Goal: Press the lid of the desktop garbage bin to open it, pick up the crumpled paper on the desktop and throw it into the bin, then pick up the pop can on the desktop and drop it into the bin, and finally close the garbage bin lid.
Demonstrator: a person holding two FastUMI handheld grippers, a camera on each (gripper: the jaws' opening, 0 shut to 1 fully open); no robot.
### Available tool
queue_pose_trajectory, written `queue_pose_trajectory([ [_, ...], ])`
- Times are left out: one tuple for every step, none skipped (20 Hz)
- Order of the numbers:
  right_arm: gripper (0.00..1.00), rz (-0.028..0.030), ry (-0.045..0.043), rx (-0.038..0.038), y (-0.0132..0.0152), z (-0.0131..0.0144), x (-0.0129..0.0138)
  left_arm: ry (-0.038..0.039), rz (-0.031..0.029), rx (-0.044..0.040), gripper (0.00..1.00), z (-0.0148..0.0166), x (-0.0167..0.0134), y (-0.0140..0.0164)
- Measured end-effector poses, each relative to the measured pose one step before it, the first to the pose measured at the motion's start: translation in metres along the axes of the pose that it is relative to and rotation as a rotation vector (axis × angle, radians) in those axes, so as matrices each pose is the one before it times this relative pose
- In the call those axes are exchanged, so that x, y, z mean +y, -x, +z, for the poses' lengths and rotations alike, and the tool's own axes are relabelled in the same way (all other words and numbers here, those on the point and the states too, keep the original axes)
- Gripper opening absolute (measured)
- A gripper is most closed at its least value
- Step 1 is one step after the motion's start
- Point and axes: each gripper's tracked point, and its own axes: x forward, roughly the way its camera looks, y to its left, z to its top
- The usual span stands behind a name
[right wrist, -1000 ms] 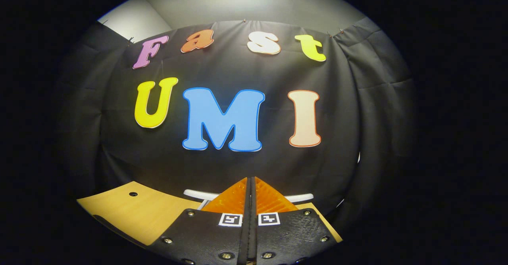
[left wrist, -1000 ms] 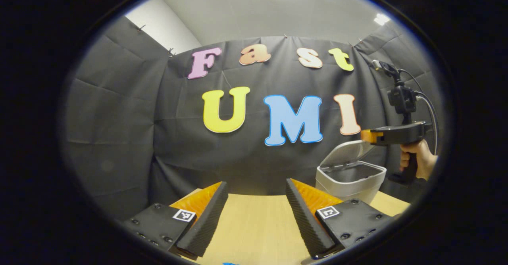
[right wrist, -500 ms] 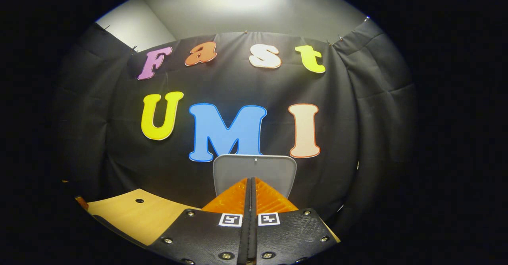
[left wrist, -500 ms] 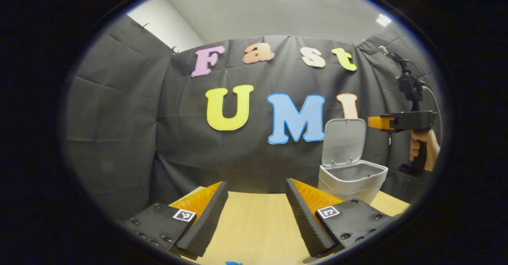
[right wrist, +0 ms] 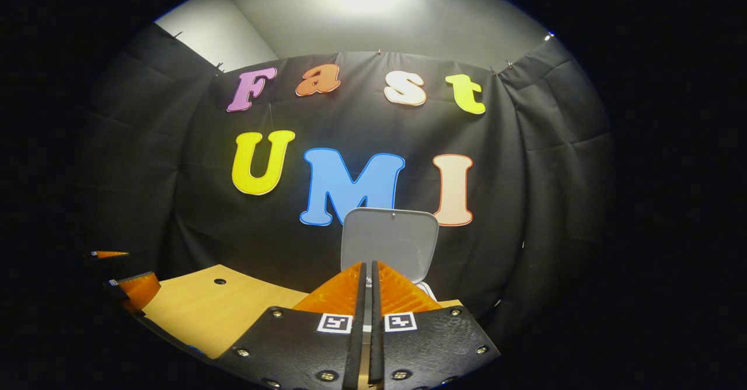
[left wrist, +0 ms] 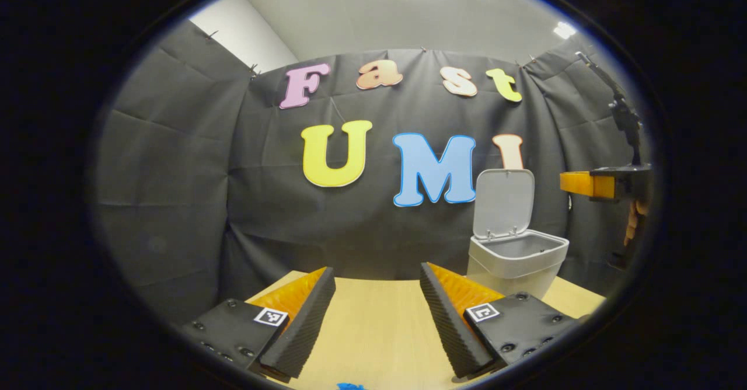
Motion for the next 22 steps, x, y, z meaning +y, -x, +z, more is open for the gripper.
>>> queue_pose_trajectory([
  [0.07, -0.00009, 0.00549, -0.00209, 0.00491, -0.00013, 0.0027, 0.00162, -0.00476, 0.00531, 0.95, -0.00253, 0.00201, -0.00028],
  [0.16, 0.00207, 0.00638, 0.00354, 0.00434, -0.00334, 0.00318, 0.00418, -0.00227, 0.0073, 0.92, -0.00274, 0.00252, 0.00018],
  [0.22, 0.00298, 0.00259, 0.00402, 0.00466, -0.00284, 0.00262, 0.00273, 0.00048, 0.00645, 0.95, -0.00297, 0.00382, -0.00041],
  [0.41, 0.00919, 0.00123, 0.00826, 0.00519, -0.00423, 0.00451, 0.00039, 0.001, 0.00603, 0.99, -0.00264, 0.00414, 0.00027],
  [0.5, 0.0089, -0.00457, 0.01197, 0.00329, -0.00475, 0.00449, -0.00046, 0.00065, 0.00504, 0.99, -0.00247, 0.00352, 0.00026],
  [0.63, 0.01277, -0.00578, 0.01668, 0.00362, -0.0075, 0.00626, 0.00039, -0.00084, 0.00652, 0.99, -0.00271, 0.00458, 0.00146],
  [0.63, 0.01216, -0.00912, 0.01533, 0.00412, -0.00629, 0.0058, 0.00272, -0.00398, 0.00825, 0.99, -0.004, 0.00374, 0.00144],
  [0.76, 0.00728, -0.01081, 0.01635, 0.00231, -0.00709, 0.00443, 0.00485, -0.00411, 0.01197, 0.99, -0.00569, 0.0032, 0.00048],
  [0.79, 0.01002, -0.01076, 0.01322, 0.00256, -0.00601, 0.0056, 0.00795, -0.00316, 0.01556, 0.99, -0.00622, 0.00449, 0.0016],
  [0.89, 0.01087, -0.01225, 0.01293, 0.00274, -0.00549, 0.00614, 0.0074, 0.00209, 0.01786, 0.99, -0.00719, 0.00564, 0.00254],
  [1.0, 0.01146, -0.01054, 0.01201, 0.00143, -0.00609, 0.00617, 0.00647, 0.00226, 0.01945, 0.99, -0.00794, 0.00629, 0.00099],
  [0.96, 0.00911, -0.00805, 0.01499, 0.00246, -0.00719, 0.00632, 0.00365, 0.002, 0.01972, 0.95, -0.00831, 0.00589, 0.00209],
  [0.96, 0.0077, -0.00421, 0.01801, 0.00133, -0.00696, 0.00573, -0.00045, -0.00074, 0.02249, 0.99, -0.00911, 0.00318, 0.00306],
  [0.96, 0.00454, -0.00212, 0.01532, 0.00157, -0.00653, 0.0045, -0.0036, -0.00607, 0.02816, 0.97, -0.01074, 0.00215, 0.0012],
  [0.96, 0.00458, -0.00038, 0.00975, 0.00154, -0.00321, 0.00458, -0.00573, -0.01314, 0.03378, 0.95, -0.01388, -0.00096, 0.0007],
  [1.0, 0.0024, -0.00028, 0.00561, 0.00255, -0.00281, 0.00412, -0.0063, -0.00939, 0.03326, 0.97, -0.01415, 0.00068, -0.00022],
  [0.95, -0.00072, 0.00185, 0.00083, 0.00136, -0.00071, 0.00285, -0.00376, -0.01251, 0.0377, 0.98, -0.01484, 0.00101, -0.00044],
  [0.96, -0.00564, 0.00376, -0.00199, 0.002, -0.00147, 0.00226, -0.0008, -0.01075, 0.03978, 0.97, -0.01514, -0.0002, -0.00257],
  [0.96, -0.00925, 0.00371, -0.00399, 0.0022, 0.00113, 0.00054, 0.00145, -0.00596, 0.04442, 0.96, -0.0168, 0.00131, -0.00273],
  [0.95, -0.01143, 0.00262, -0.00587, 0.00229, -0.00011, 0.00031, 0.00622, -0.01253, 0.04048, 0.96, -0.01696, 0.00034, -0.00431],
  [0.95, -0.01165, 0.00216, -0.00458, 0.00176, 0.00163, -0.00012, 0.00732, -0.00726, 0.0456, 0.94, -0.01761, 0.00026, -0.00469],
  [0.95, -0.01057, 0.00109, -0.00312, 0.00204, 0.00043, 0.00023, 0.00402, -0.00736, 0.05293, 0.94, -0.01881, 0.00126, -0.00564],
])
